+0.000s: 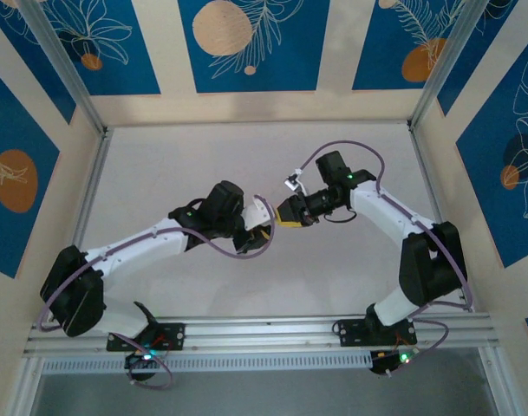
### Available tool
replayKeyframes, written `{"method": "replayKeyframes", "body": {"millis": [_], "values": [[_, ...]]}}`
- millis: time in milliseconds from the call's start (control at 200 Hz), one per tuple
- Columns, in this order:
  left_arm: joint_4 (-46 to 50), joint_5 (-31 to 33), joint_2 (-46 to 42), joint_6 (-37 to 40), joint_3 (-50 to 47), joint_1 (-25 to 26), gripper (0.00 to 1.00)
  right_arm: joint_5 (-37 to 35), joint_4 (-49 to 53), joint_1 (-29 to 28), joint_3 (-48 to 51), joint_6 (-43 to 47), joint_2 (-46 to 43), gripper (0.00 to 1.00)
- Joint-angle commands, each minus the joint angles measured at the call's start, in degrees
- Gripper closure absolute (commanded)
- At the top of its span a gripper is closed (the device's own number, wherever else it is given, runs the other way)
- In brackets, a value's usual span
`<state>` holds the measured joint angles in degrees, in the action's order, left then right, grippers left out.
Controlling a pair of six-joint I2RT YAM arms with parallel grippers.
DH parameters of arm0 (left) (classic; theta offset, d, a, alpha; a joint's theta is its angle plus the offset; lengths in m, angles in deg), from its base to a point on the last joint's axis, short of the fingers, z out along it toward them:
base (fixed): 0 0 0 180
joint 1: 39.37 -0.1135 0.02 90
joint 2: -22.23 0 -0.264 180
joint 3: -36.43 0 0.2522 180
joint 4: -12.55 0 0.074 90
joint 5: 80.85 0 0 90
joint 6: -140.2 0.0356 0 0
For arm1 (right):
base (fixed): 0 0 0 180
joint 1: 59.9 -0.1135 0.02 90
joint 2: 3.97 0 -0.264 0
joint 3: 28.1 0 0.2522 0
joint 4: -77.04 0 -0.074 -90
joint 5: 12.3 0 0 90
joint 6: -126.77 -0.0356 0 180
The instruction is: Insert the wireless bluetooth earbuds into the charging case
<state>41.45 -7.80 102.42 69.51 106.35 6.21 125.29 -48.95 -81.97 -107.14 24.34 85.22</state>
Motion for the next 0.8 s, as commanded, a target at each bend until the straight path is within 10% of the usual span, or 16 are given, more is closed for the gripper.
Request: {"method": "replayKeyframes", "body": {"millis": [0, 425, 615, 795], "values": [[-2.2, -3.0, -1.6, 2.0, -1.0, 0.7, 0.63, 1.3, 2.4, -1.0, -1.9, 1.6, 1.0, 0.55], [-3.5, -3.3, -2.0, 0.9, -0.7, 1.3, 0.64, -0.1, 3.9, -3.3, -3.4, 3.2, 3.7, 0.56], [-4.0, -2.7, -2.4, 0.3, -0.6, 1.4, 0.63, -0.2, 3.8, -3.2, -3.3, 4.0, 3.1, 0.79], [-4.3, 0.8, -2.4, -2.6, -0.1, 1.3, 0.42, -2.9, 0.0, -1.9, -1.2, 4.0, -1.8, 0.83]]}}
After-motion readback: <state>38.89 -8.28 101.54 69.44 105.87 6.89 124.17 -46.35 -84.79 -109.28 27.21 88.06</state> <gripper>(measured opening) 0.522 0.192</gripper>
